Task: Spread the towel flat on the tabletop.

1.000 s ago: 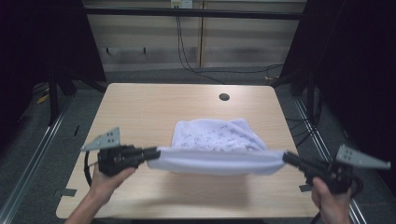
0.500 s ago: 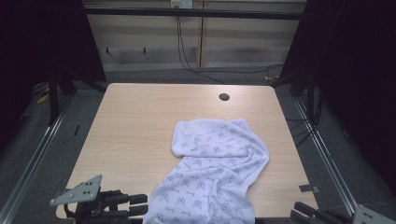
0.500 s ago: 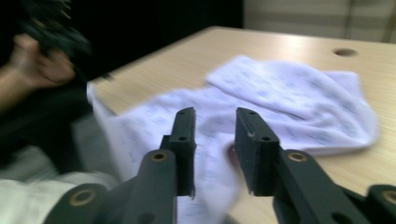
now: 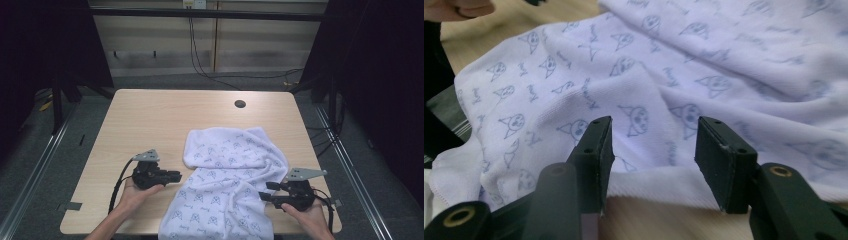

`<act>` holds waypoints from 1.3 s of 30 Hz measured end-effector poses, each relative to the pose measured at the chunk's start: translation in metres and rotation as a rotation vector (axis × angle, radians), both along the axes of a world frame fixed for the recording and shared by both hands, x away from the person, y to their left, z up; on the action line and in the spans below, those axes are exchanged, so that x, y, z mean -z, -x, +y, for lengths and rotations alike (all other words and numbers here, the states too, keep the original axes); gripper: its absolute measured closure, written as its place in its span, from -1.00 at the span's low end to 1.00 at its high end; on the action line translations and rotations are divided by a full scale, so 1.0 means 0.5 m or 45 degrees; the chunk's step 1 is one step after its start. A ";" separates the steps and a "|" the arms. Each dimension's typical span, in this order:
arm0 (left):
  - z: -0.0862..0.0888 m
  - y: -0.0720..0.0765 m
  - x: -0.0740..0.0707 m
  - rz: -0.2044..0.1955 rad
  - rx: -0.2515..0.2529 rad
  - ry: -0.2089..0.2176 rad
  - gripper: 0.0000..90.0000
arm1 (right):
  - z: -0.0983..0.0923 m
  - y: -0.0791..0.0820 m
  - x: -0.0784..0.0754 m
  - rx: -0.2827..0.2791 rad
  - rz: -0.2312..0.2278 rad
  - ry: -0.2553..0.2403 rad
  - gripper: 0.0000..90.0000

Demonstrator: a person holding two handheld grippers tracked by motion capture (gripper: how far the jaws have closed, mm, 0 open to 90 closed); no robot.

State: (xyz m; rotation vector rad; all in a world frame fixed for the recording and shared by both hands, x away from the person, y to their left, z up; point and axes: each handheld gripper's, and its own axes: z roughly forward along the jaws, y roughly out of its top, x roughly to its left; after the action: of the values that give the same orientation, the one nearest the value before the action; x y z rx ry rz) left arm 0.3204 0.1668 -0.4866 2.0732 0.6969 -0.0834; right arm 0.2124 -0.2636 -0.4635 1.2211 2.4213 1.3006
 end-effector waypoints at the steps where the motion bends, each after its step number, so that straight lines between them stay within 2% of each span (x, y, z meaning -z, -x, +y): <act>1: -0.007 -0.006 0.004 0.011 0.007 -0.015 0.70 | 0.009 -0.004 0.011 -0.021 0.022 0.023 0.08; 3: -0.026 -0.019 0.011 0.048 0.001 -0.054 0.67 | 0.016 -0.003 0.028 -0.038 0.054 0.079 0.08; 4: -0.033 -0.022 0.012 0.044 -0.005 -0.061 0.68 | 0.016 -0.001 0.036 -0.056 0.098 0.089 0.12; 5: -0.039 -0.024 0.013 0.043 0.001 -0.051 0.69 | 0.013 0.004 0.042 -0.058 0.106 0.091 0.13; 7: -0.051 -0.025 0.014 0.028 0.006 -0.082 0.69 | 0.010 0.015 0.048 -0.049 0.107 0.143 0.25; 9: -0.059 -0.023 0.015 0.032 0.020 -0.088 0.64 | 0.006 0.022 0.056 -0.046 0.102 0.210 0.61; 10: -0.062 -0.020 0.015 0.020 0.019 -0.103 0.59 | 0.001 0.021 0.055 -0.037 0.105 0.218 0.90; 11: -0.064 -0.018 0.015 0.008 0.017 -0.116 0.53 | -0.006 0.020 0.053 -0.034 0.104 0.234 1.00; 12: -0.067 -0.017 0.016 0.011 0.022 -0.111 0.46 | -0.016 0.019 0.051 -0.034 0.103 0.229 1.00; 14: -0.072 -0.015 0.016 0.018 0.037 -0.100 0.40 | -0.045 0.019 0.047 0.029 0.087 0.240 1.00; 17: -0.081 -0.011 0.022 0.011 0.054 -0.158 0.40 | -0.099 0.025 0.041 0.146 0.086 0.169 1.00; 18: -0.083 -0.011 0.024 0.013 0.077 -0.162 0.49 | -0.107 0.030 0.037 0.166 0.072 0.141 0.94; 19: -0.084 -0.008 0.025 -0.010 0.087 -0.183 0.66 | -0.108 0.033 0.034 0.170 0.051 0.100 0.69; 20: -0.084 -0.006 0.023 -0.010 0.119 -0.180 0.82 | -0.099 0.036 0.029 0.163 0.058 0.078 0.57; 21: -0.086 -0.002 0.022 -0.021 0.131 -0.190 0.92 | -0.082 0.036 0.027 0.111 0.055 0.076 0.46; 22: -0.085 0.003 0.020 -0.025 0.149 -0.199 0.94 | -0.068 0.035 0.027 0.088 0.048 0.079 0.34; 24: -0.076 0.022 0.014 -0.010 0.164 -0.175 0.96 | -0.034 0.032 0.030 0.034 0.052 0.104 0.25; 25: -0.067 0.035 0.007 -0.025 0.152 -0.183 0.96 | -0.020 0.029 0.033 0.005 0.052 0.112 0.21; 26: -0.053 0.048 -0.002 -0.027 0.146 -0.159 0.96 | -0.007 0.028 0.035 -0.010 0.056 0.129 0.17; 28: -0.022 0.073 -0.023 -0.042 0.109 -0.075 0.95 | 0.009 0.024 0.041 -0.036 0.062 0.151 0.15; 30: 0.010 0.094 -0.037 -0.089 0.059 -0.051 0.95 | 0.022 0.021 0.049 -0.050 0.071 0.198 0.15; 31: 0.024 0.099 -0.042 -0.089 0.037 -0.025 0.95 | 0.030 0.020 0.057 -0.067 0.078 0.225 0.24; 32: 0.037 0.102 -0.046 -0.097 0.011 -0.008 0.95 | 0.036 0.023 0.058 -0.075 0.036 0.258 0.36; 34: 0.058 0.099 -0.051 -0.098 -0.042 0.018 0.96 | 0.042 0.022 0.055 -0.058 0.002 0.326 0.86; 35: 0.067 0.096 -0.052 -0.103 -0.078 0.032 0.96 | 0.042 0.020 0.055 -0.054 0.015 0.315 0.93; 36: 0.071 0.091 -0.052 -0.098 -0.093 0.047 0.96 | 0.040 0.017 0.053 -0.055 0.024 0.319 0.95; 37: 0.072 0.087 -0.051 -0.079 -0.090 0.061 0.95 | 0.034 0.015 0.051 -0.037 0.009 0.329 0.96; 39: 0.063 0.087 -0.048 -0.077 -0.071 0.068 0.94 | 0.011 0.011 0.045 -0.003 0.020 0.265 0.96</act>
State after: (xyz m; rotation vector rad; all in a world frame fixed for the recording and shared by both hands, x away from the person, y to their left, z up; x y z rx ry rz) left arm 0.2770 0.1983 -0.4626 1.9957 0.7078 -0.0074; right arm 0.2067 -0.2580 -0.4860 1.1763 2.4939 1.0114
